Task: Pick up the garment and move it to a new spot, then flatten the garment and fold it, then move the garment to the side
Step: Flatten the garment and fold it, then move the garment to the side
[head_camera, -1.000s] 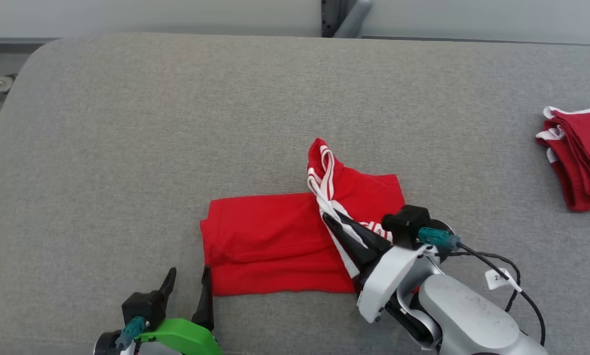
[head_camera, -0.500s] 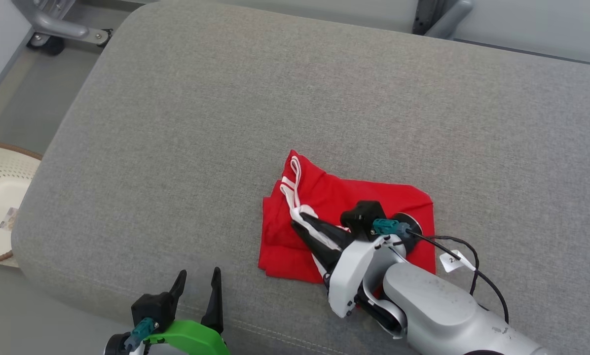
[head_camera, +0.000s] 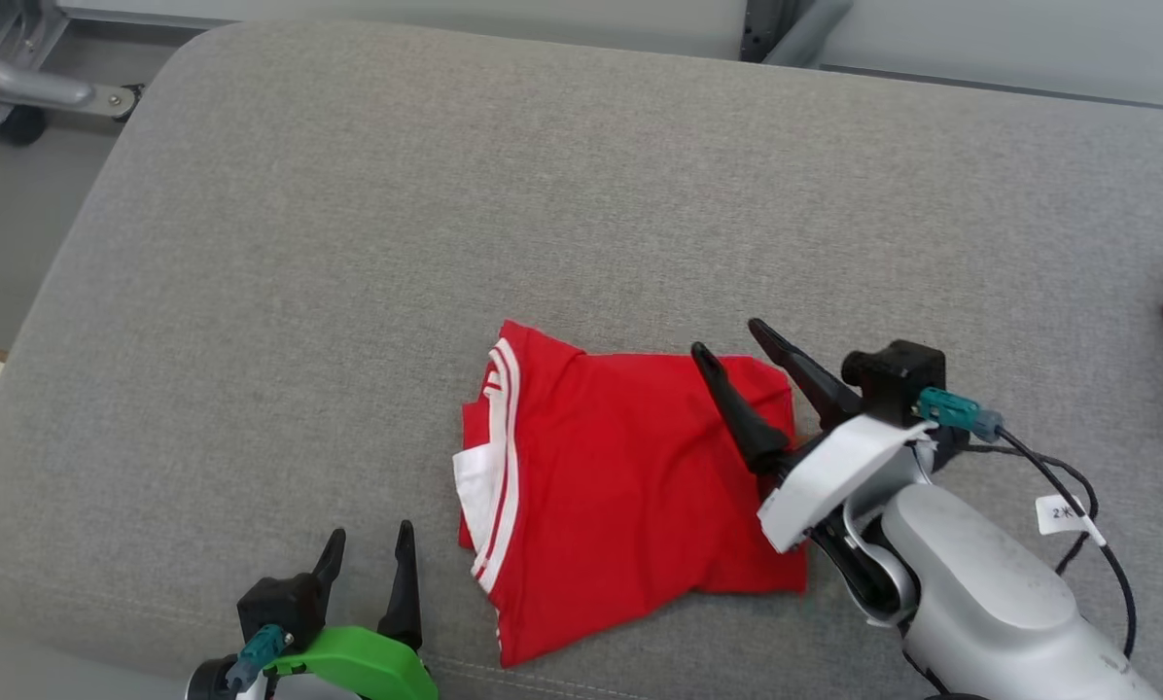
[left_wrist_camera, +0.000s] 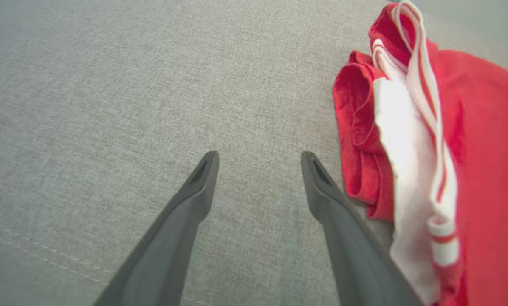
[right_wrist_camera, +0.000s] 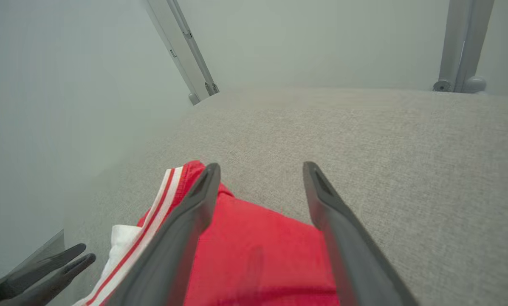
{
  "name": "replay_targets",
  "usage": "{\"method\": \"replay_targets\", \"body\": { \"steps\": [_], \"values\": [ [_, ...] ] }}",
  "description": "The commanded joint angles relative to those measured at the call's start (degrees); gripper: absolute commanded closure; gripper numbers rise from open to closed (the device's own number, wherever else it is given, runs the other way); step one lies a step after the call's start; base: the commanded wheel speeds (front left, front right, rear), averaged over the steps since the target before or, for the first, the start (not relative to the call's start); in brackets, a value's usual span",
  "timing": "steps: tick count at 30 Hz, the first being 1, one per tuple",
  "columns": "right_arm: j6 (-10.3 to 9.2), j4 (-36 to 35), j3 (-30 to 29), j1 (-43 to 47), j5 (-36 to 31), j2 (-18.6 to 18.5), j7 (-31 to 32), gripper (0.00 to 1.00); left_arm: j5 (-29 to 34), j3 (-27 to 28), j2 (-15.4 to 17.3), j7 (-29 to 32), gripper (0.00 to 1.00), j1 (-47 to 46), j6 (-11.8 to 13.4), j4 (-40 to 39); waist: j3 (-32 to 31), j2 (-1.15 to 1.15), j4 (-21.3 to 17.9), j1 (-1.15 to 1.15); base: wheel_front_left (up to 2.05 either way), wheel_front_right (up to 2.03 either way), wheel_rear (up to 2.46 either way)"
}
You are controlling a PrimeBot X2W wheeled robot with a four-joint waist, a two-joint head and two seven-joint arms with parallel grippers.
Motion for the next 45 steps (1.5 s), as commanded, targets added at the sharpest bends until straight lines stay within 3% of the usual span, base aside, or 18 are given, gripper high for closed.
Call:
{"method": "replay_targets", "body": {
  "steps": [1, 10, 22, 24, 25, 30, 34, 45],
  "values": [
    [-0.02, -0.5, -1.5, 2.0, -0.7, -0.7, -0.1, 0.00, 0.7, 0.5, 0.2, 0.0, 0.00, -0.6, -0.2, 0.1, -0.4, 0.00, -2.0, 0.00, 0.00, 0.00, 0.00],
    [-0.02, 3.2, -6.8, 8.9, -0.4, -0.4, -0.1, 0.00, 2.0, 1.3, 0.2, 0.0, 0.00, -0.7, -0.8, -0.2, -0.5, 0.00, -2.8, 0.00, 0.00, 0.00, 0.00],
    [-0.01, 11.3, -1.5, 8.0, 5.3, 1.9, 0.5, 0.00, 3.4, 1.2, 0.2, 0.0, 0.00, -0.1, -1.1, -0.8, -0.5, 0.00, -0.5, 0.00, 0.00, 0.00, 0.00],
    [-0.01, 12.2, 0.3, 7.3, 6.8, 2.6, 0.8, 0.75, 3.6, 1.3, 0.2, 0.0, 0.00, -0.1, -1.1, -1.0, -0.6, 0.00, -0.1, 0.00, 0.00, 0.00, 0.00],
    [-0.01, 12.4, 1.0, 6.8, 7.2, 2.5, 0.7, 1.00, 3.6, 1.4, 0.2, 0.0, 0.00, -0.1, -1.1, -1.0, -0.6, 0.00, 0.0, 0.00, 0.00, 0.00, 0.00],
    [-0.01, 12.9, 2.7, 4.9, 8.8, 1.4, 0.0, 1.00, 4.5, 1.9, 0.2, 0.0, 0.00, 0.1, -1.2, -1.8, -1.2, 0.00, -0.3, 0.00, 0.00, 0.00, 0.00],
    [-0.04, 12.8, 0.5, 4.1, 8.6, 0.7, -0.1, 1.00, 5.6, 2.5, 0.2, 0.0, 0.00, 0.7, -1.5, -2.6, -2.5, 0.00, -3.0, 0.00, 0.00, 0.00, 0.00],
    [-0.05, 10.9, -6.4, 7.0, 4.7, 1.2, -0.2, 1.00, 9.1, 4.4, 0.2, 0.0, 0.00, -0.2, -2.8, -3.5, -3.8, 0.00, -18.7, 0.00, 0.00, 0.00, 0.00]
  ]
}}
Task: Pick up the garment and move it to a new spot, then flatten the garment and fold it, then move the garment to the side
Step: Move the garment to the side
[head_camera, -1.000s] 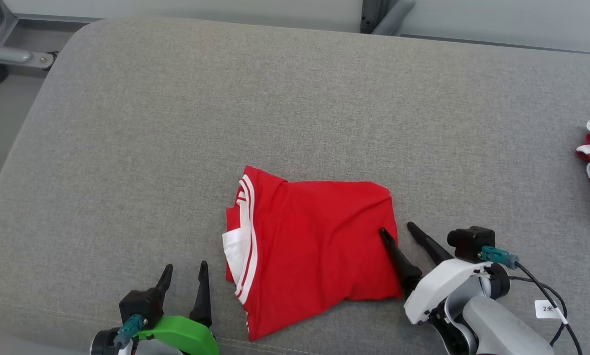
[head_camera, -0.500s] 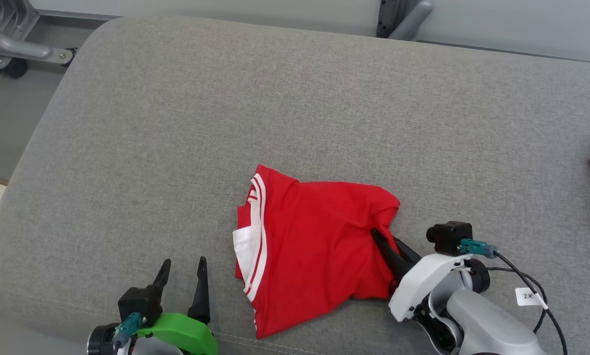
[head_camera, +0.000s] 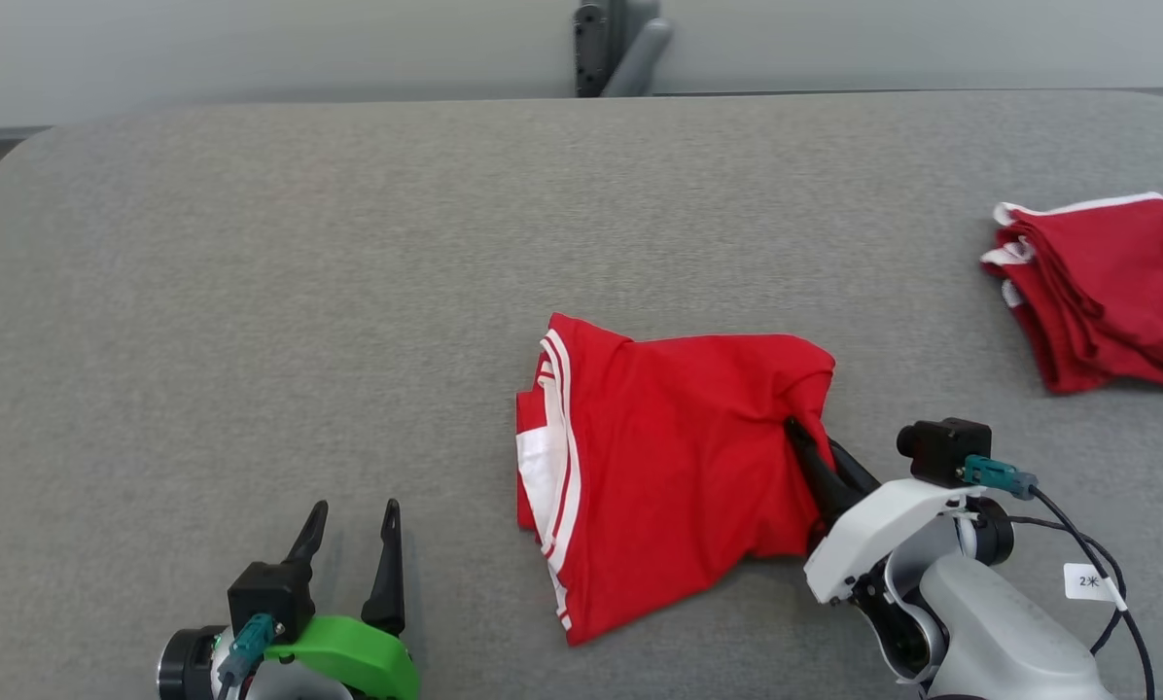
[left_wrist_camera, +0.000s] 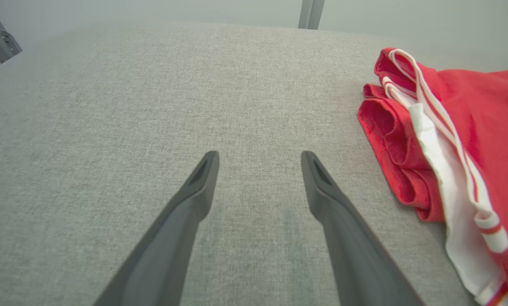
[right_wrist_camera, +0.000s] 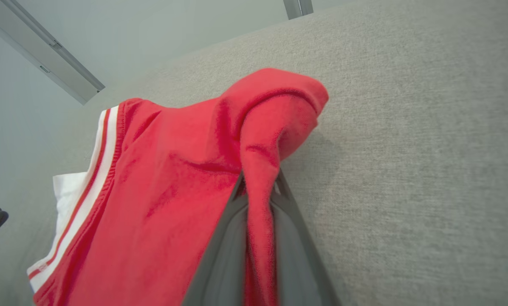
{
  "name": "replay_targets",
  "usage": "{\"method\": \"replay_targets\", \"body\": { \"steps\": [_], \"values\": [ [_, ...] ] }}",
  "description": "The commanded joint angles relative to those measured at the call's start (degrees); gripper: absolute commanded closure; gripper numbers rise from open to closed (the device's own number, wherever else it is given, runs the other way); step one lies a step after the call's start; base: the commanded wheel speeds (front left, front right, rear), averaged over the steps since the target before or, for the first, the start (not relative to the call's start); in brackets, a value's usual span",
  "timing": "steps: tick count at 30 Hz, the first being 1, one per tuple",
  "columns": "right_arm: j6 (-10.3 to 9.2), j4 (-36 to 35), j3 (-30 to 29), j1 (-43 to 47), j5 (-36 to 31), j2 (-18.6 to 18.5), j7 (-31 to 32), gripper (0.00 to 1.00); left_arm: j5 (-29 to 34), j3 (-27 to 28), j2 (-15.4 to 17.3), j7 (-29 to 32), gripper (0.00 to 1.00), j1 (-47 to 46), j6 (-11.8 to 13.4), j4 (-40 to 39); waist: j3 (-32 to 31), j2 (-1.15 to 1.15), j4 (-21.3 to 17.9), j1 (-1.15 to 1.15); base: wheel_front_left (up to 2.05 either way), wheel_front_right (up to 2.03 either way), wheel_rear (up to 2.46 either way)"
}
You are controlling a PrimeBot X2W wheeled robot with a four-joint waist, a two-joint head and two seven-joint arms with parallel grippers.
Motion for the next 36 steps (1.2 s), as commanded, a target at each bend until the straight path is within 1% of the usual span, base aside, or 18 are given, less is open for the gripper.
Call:
{"method": "replay_targets", "body": {
  "steps": [1, 7, 12, 15, 19, 23, 28, 31, 36],
  "values": [
    [-0.07, -0.3, -0.3, 0.9, -0.6, 0.2, -0.2, 1.00, 0.4, 0.4, 0.2, 0.0, 0.00, -0.9, -0.3, -0.3, -0.7, 0.00, -9.2, 0.00, 0.00, 0.00, 0.00],
    [-0.07, -0.6, -0.8, 2.3, -1.3, 1.3, -0.2, 1.00, 1.8, 0.6, 0.2, 0.0, 0.00, -1.7, -1.2, -0.5, -0.9, 0.00, -19.0, 0.00, 0.00, 0.00, 0.00],
    [-0.07, -1.1, -0.5, 3.4, -1.2, 2.5, -0.2, 1.00, 3.0, 1.4, 0.2, 0.0, 0.00, -2.0, -1.7, -0.4, -0.7, 0.00, -26.0, 0.00, 0.00, 0.00, 0.00],
    [-0.07, -1.6, -0.6, 4.0, -1.1, 2.7, -0.2, 1.00, 3.5, 1.4, 0.2, 0.0, 0.00, -2.2, -2.1, -0.6, -0.4, 0.00, -29.1, 0.00, 0.00, 0.00, 0.00],
    [-0.07, -2.4, 0.3, 5.0, -1.1, 2.8, -0.2, 1.00, 4.3, 1.6, 0.2, 0.0, 0.00, -2.5, -2.4, -1.1, 0.2, 0.00, -32.0, 0.00, 0.00, 0.00, 0.00],
    [-0.06, -3.0, 0.7, 5.6, -0.7, 2.9, -0.2, 1.00, 4.9, 1.8, 0.2, 0.0, 0.00, -2.6, -2.7, -1.4, 0.9, 0.00, -33.7, 0.00, 0.00, 0.00, 0.00],
    [-0.06, -3.7, 0.6, 5.6, -1.0, 2.8, -0.2, 1.00, 5.7, 1.8, 0.2, 0.0, 0.00, -3.1, -3.1, -1.7, 2.0, 0.00, -34.1, 0.00, 0.00, 0.00, 0.00],
    [-0.07, -4.4, 0.7, 4.6, -1.7, 2.4, -0.2, 1.00, 5.8, 1.5, 0.2, 0.0, 0.00, -3.5, -3.3, -1.8, 2.8, 0.00, -33.2, 0.00, 0.00, 0.00, 0.00],
    [-0.06, -6.0, 1.6, 0.6, -3.6, 1.1, -0.2, 1.00, 6.5, 1.6, 0.2, 0.0, 0.00, -4.8, -3.6, -2.8, 5.6, 0.00, -29.8, 0.00, 0.00, 0.00, 0.00]
  ]
}}
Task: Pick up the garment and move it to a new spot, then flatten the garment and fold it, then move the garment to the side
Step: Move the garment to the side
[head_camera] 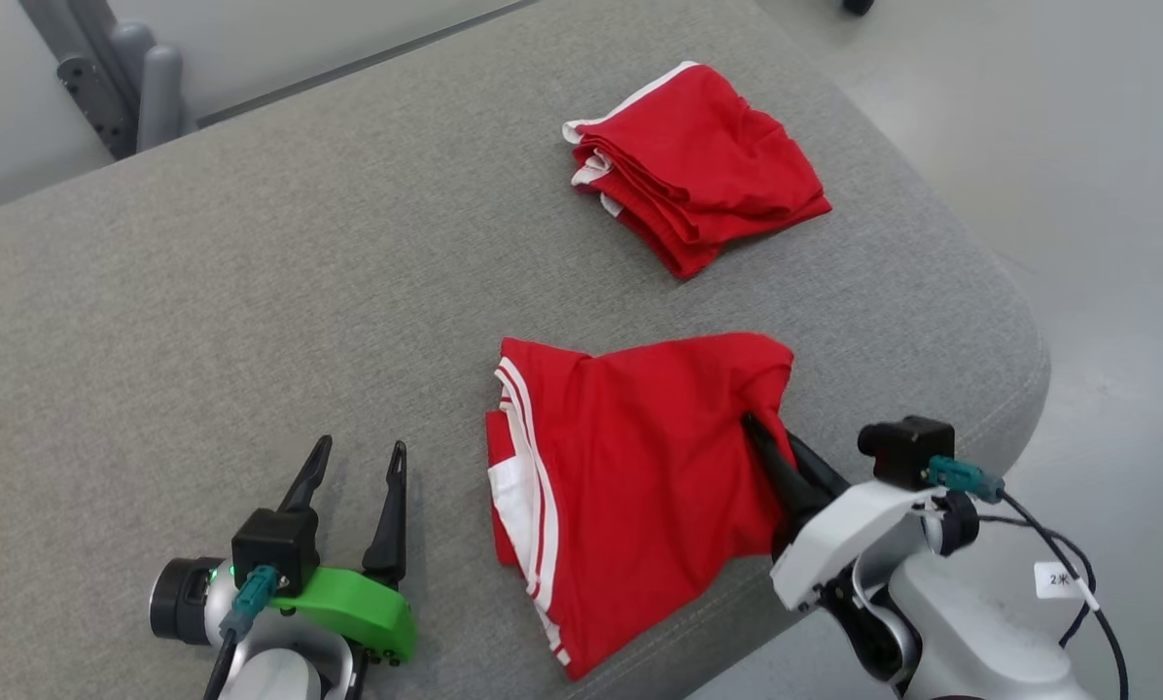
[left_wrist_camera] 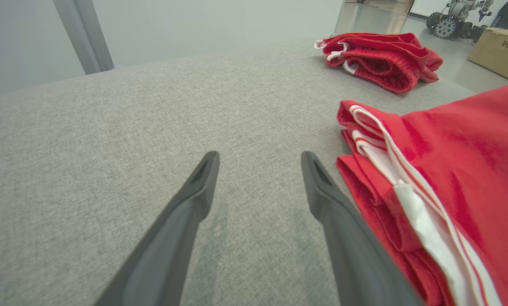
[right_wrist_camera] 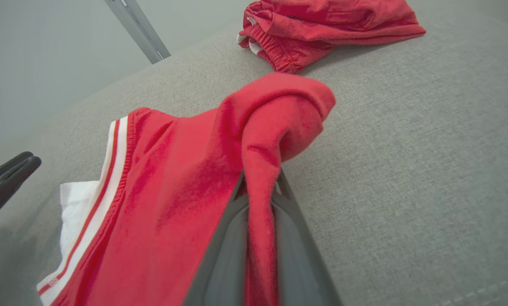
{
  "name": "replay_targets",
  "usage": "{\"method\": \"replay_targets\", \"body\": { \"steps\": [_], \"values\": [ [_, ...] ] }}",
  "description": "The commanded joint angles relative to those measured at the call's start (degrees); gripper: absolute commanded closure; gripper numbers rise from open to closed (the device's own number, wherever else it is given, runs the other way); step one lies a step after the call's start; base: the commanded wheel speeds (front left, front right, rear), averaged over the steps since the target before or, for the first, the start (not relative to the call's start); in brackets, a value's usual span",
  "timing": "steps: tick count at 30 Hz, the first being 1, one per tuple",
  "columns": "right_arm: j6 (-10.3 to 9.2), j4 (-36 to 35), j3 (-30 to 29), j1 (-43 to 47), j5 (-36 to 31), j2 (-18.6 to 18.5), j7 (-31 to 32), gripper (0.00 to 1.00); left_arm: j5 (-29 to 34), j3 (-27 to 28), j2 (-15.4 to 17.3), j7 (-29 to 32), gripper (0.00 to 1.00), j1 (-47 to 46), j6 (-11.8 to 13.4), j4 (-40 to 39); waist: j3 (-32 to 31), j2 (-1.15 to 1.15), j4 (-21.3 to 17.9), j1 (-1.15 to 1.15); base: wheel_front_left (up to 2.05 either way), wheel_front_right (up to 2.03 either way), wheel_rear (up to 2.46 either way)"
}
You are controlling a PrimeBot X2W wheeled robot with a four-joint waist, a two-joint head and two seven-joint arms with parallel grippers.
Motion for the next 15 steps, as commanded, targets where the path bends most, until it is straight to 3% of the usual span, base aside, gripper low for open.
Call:
{"method": "replay_targets", "body": {
  "steps": [1, 9, 15],
  "values": [
    [-0.03, -0.8, 0.5, -2.5, -0.8, -0.4, -0.2, 1.00, 0.8, 0.3, 0.3, 0.0, 0.00, -1.3, -0.3, -0.6, 2.7, 0.00, 2.8, 0.00, 0.00, 0.00, 0.00],
    [-0.04, -0.1, 2.7, -14.7, -3.2, -3.4, -0.2, 1.00, 2.3, 1.0, 0.8, 0.0, 0.00, -2.7, -0.8, -0.8, 7.3, 0.00, 6.8, 0.00, 0.00, 0.00, 0.00],
    [-0.04, 4.1, 0.7, -26.4, -4.1, -8.2, -0.2, 1.00, 3.4, 0.9, 1.6, 0.0, 0.00, -4.6, -0.9, -0.8, 11.1, 0.00, 10.5, 0.00, 0.00, 0.00, 0.00]
  ]
}}
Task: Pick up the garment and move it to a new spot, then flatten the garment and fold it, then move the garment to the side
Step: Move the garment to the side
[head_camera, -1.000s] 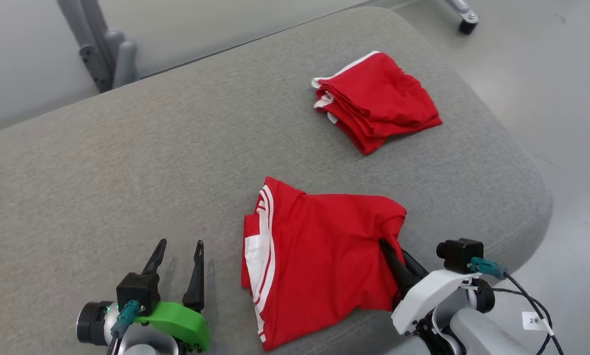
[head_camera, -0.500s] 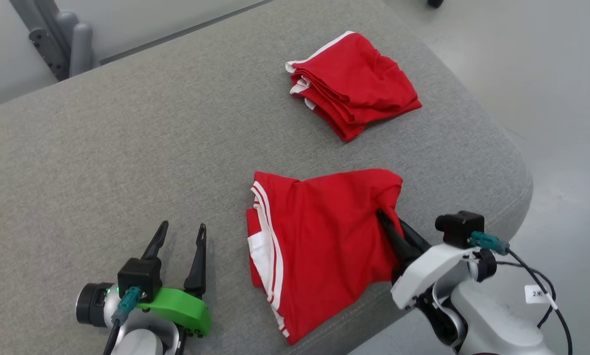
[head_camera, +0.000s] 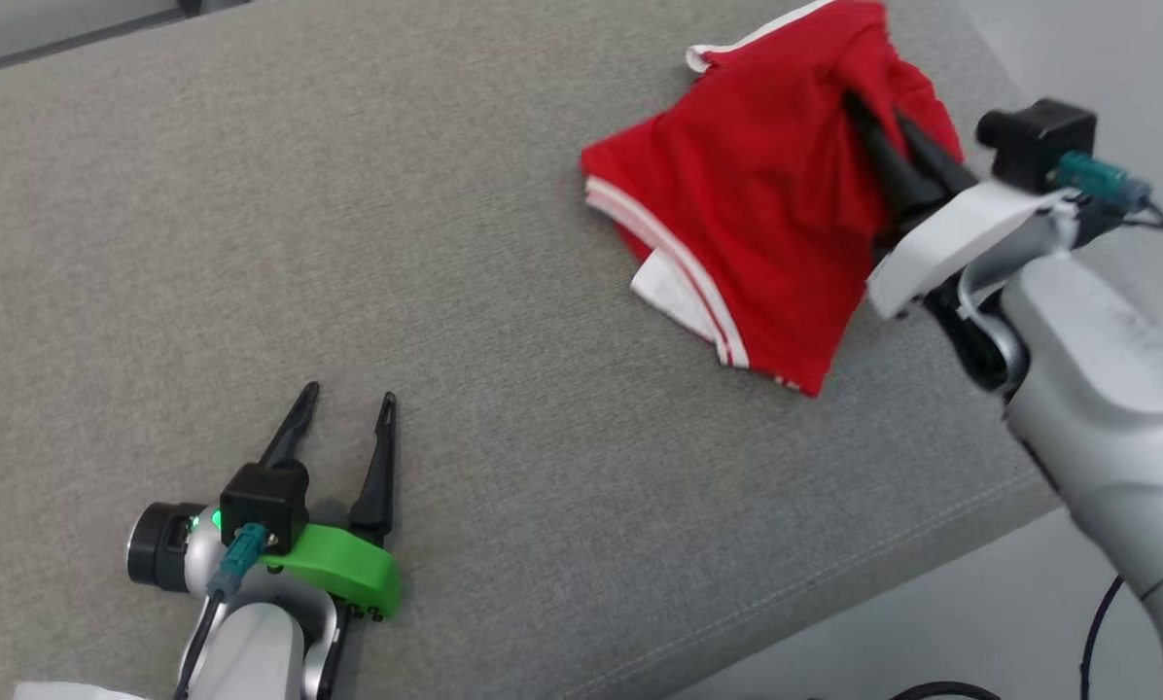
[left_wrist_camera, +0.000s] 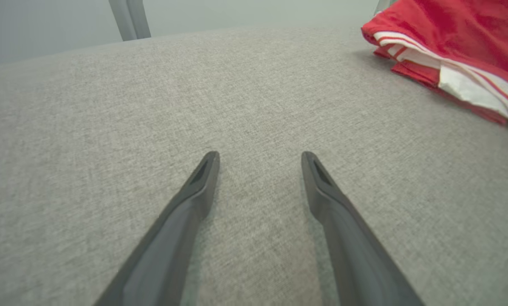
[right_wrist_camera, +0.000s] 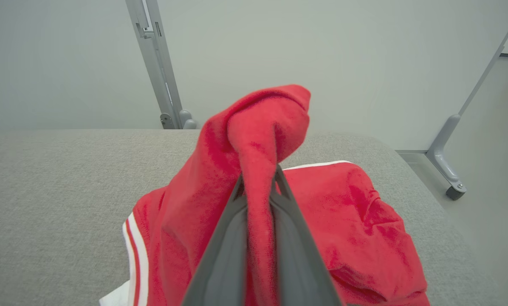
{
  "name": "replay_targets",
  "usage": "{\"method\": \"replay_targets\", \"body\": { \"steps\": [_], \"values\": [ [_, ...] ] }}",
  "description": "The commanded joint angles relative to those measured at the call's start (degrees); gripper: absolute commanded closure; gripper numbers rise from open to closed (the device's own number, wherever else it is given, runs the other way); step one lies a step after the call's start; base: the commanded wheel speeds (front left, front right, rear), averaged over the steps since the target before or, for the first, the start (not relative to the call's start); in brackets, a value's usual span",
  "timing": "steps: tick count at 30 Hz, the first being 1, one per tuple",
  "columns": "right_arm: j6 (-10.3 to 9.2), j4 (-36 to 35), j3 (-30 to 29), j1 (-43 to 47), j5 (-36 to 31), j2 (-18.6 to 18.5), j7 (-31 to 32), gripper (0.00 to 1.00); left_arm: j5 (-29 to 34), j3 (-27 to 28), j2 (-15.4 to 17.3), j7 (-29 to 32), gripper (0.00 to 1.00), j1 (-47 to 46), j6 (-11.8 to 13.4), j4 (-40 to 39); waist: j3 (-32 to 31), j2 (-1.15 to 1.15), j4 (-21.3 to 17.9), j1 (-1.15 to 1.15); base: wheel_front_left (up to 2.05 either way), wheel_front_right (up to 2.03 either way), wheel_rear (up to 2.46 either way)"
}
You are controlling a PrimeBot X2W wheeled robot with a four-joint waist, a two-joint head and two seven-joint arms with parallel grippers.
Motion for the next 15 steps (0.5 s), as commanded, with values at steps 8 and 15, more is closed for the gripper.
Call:
{"method": "replay_targets", "body": {
  "steps": [8, 15],
  "values": [
    [-0.06, 14.1, -5.8, -9.7, -2.5, -9.3, -0.2, 1.00, 0.6, 0.4, 0.6, 0.1, 0.00, -2.3, -0.1, 0.2, 6.0, 0.00, 8.3, 0.00, 0.00, 0.00, 0.00],
    [-0.05, 22.5, -19.7, -12.3, -10.6, -10.5, -0.2, 0.00, 0.7, 0.7, 0.6, 0.2, 0.00, -3.1, 0.6, 1.1, 7.6, 0.00, 11.7, 0.00, 0.00, 0.00, 0.00]
  ]
}}
